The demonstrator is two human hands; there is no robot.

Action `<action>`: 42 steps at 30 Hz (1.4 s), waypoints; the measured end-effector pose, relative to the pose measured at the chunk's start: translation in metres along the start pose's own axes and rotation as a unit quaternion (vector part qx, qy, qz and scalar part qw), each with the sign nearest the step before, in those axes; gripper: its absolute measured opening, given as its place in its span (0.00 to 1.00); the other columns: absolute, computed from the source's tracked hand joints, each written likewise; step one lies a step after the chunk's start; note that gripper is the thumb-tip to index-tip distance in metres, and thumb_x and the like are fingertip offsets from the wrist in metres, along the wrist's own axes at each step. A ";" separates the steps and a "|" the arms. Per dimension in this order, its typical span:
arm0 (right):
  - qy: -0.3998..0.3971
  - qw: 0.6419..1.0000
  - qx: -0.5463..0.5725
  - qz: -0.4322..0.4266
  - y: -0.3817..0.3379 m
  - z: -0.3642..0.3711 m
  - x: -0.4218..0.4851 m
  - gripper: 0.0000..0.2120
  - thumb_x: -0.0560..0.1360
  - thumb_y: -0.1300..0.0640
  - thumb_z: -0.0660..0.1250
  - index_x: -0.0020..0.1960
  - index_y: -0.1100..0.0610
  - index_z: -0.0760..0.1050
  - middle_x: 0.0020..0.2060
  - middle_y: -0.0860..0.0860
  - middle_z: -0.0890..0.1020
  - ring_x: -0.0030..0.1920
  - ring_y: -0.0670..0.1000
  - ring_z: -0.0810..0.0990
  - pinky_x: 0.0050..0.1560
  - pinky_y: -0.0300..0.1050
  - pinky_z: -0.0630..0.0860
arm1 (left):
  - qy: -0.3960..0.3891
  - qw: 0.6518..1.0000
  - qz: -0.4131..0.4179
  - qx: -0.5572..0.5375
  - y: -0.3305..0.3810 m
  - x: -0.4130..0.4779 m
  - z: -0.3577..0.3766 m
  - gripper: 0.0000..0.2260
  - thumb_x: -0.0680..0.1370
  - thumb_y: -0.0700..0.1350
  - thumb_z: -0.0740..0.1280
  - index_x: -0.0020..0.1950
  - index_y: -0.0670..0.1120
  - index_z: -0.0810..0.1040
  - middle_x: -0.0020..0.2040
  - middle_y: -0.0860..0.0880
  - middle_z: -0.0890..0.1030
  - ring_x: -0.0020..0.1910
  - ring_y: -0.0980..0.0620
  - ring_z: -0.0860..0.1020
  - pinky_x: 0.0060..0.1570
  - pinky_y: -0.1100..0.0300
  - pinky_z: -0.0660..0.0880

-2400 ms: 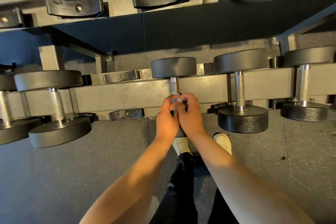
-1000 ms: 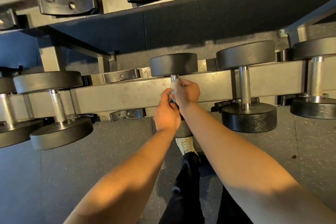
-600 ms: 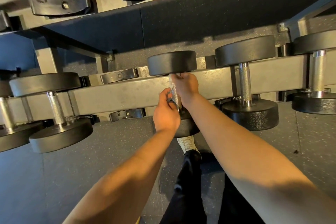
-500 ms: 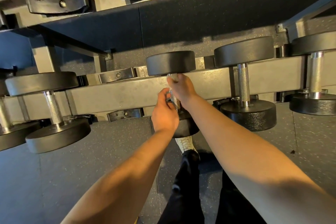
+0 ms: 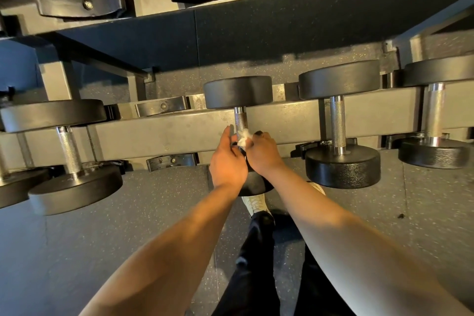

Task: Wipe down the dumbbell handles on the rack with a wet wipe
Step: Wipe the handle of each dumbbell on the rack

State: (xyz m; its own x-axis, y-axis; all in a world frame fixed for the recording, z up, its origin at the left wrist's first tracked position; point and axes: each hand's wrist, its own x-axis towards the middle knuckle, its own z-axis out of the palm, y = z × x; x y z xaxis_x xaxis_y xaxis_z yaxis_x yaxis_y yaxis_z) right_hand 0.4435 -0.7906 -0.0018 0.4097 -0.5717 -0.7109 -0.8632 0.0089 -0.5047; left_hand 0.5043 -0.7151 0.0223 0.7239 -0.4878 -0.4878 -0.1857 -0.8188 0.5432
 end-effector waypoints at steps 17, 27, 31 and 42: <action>-0.063 0.994 0.088 0.008 0.003 -0.017 -0.014 0.11 0.82 0.55 0.63 0.60 0.56 0.81 0.52 0.53 0.83 0.49 0.51 0.80 0.45 0.42 0.71 | -0.017 0.994 0.039 -0.099 -0.026 0.003 -0.014 0.22 0.82 0.32 0.56 0.70 0.49 0.76 0.59 0.56 0.79 0.58 0.62 0.75 0.57 0.80 0.65; -0.134 0.989 0.043 0.036 -0.009 -0.030 -0.031 0.15 0.81 0.45 0.59 0.55 0.54 0.79 0.50 0.52 0.81 0.52 0.53 0.78 0.48 0.46 0.72 | -0.043 0.994 -0.006 -0.101 -0.026 0.003 -0.011 0.22 0.82 0.34 0.54 0.68 0.54 0.77 0.60 0.55 0.83 0.55 0.54 0.80 0.60 0.59 0.76; -0.069 0.988 0.121 0.069 -0.013 -0.026 -0.035 0.20 0.85 0.49 0.52 0.64 0.60 0.76 0.58 0.59 0.80 0.58 0.58 0.78 0.60 0.51 0.73 | -0.044 0.994 -0.006 -0.097 -0.028 0.005 -0.009 0.22 0.82 0.36 0.55 0.69 0.53 0.77 0.60 0.55 0.83 0.55 0.57 0.79 0.57 0.64 0.73; -0.056 0.993 0.033 0.097 -0.010 -0.001 -0.006 0.15 0.73 0.49 0.74 0.58 0.53 0.80 0.50 0.52 0.84 0.52 0.54 0.82 0.59 0.53 0.77 | -0.044 0.993 0.019 -0.110 -0.041 0.011 -0.001 0.20 0.82 0.34 0.56 0.69 0.48 0.77 0.58 0.52 0.84 0.58 0.53 0.80 0.62 0.60 0.74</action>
State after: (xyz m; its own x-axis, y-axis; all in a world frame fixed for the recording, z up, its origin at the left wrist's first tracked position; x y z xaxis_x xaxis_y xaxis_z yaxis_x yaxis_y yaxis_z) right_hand 0.4496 -0.7883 0.0077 0.2717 -0.4591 -0.8458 -0.9090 0.1661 -0.3822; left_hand 0.5209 -0.6867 -0.0042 0.6564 -0.5490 -0.5174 -0.0542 -0.7185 0.6935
